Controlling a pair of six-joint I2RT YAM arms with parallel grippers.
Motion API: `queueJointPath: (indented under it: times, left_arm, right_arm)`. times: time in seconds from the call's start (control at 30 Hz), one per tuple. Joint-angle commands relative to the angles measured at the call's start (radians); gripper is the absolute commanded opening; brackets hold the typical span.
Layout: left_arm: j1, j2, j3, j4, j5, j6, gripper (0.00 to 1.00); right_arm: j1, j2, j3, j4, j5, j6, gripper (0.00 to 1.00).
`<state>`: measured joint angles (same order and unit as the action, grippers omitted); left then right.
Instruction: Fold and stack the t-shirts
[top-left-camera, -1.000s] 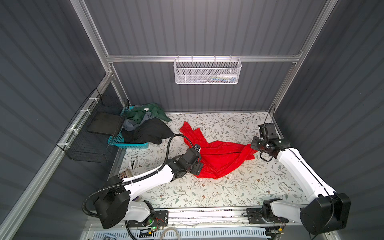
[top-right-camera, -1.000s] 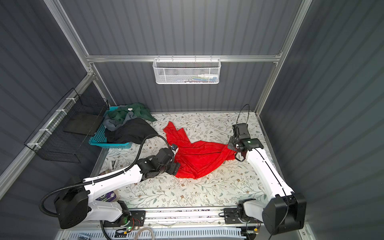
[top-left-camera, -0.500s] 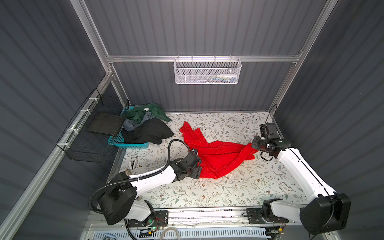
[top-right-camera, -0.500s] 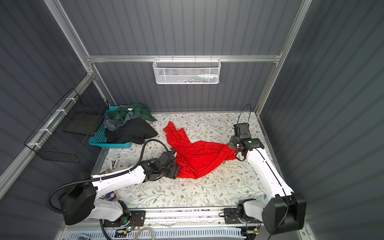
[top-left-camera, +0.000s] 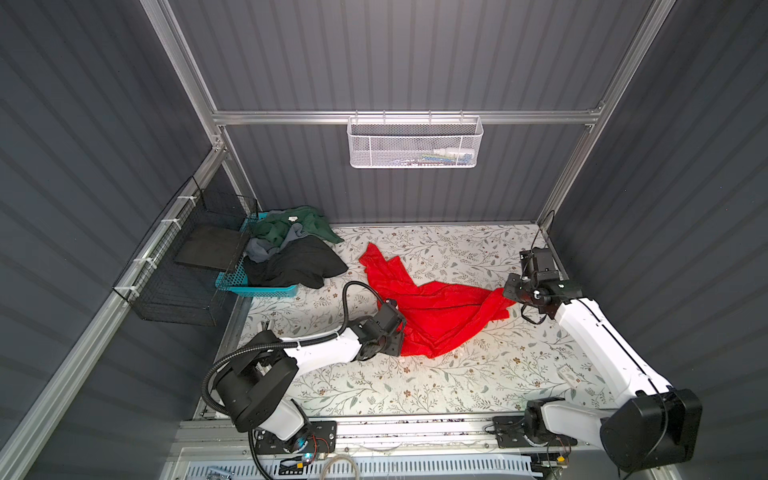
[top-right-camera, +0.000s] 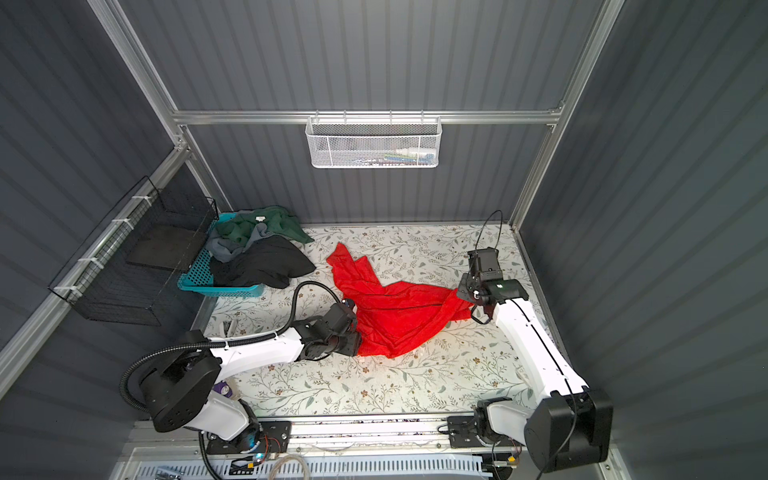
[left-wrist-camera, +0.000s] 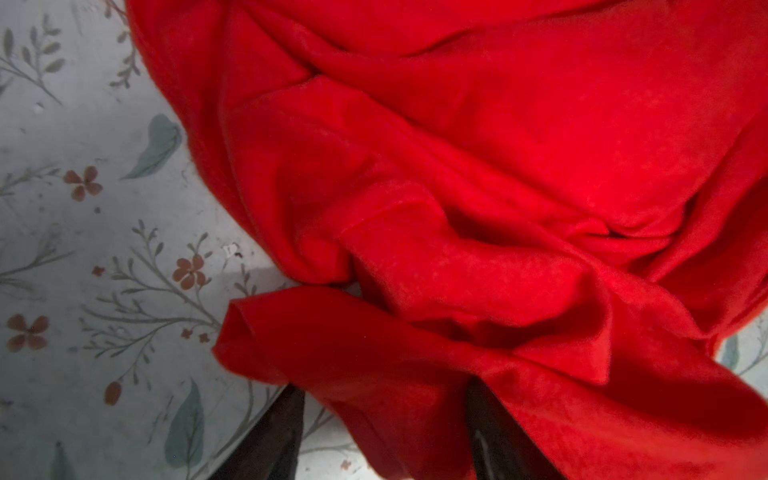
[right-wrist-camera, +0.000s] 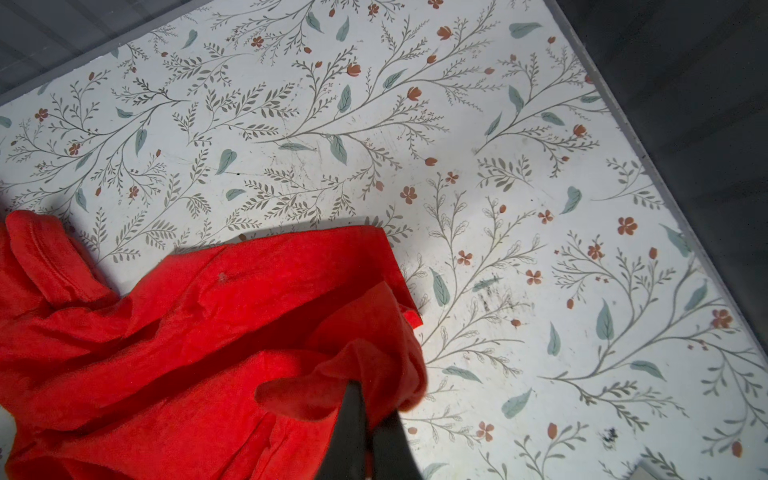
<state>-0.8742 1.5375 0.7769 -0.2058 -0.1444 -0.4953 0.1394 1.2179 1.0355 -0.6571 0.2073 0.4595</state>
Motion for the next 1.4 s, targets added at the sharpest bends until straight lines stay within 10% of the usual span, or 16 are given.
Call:
queueJointPath:
  times: [0.0,0.43,1.13,1.37]
  left_arm:
    - [0.007,0.006,0.002,0.031,0.011,-0.025,0.57]
    - [0.02,0.018,0.114,-0.026,-0.046,0.05,0.0]
    - [0.142,-0.123,0.191,-0.105,-0.11,0.021,0.0]
    - [0.236,-0.036,0.461,-0.07,-0.163,0.115,0.0]
  right_arm:
    - [-0.008,-0.022,-0.016,0.01,-0.002,-0.009,0.0]
    - [-0.011,-0.032,-0.041,0.022,-0.013,-0.009,0.0]
    - [-0.017,-0.008,-0.011,0.04,-0.086,-0.005,0.0]
    - [-0.017,0.101,0.182,0.094,-0.115,-0.014,0.0]
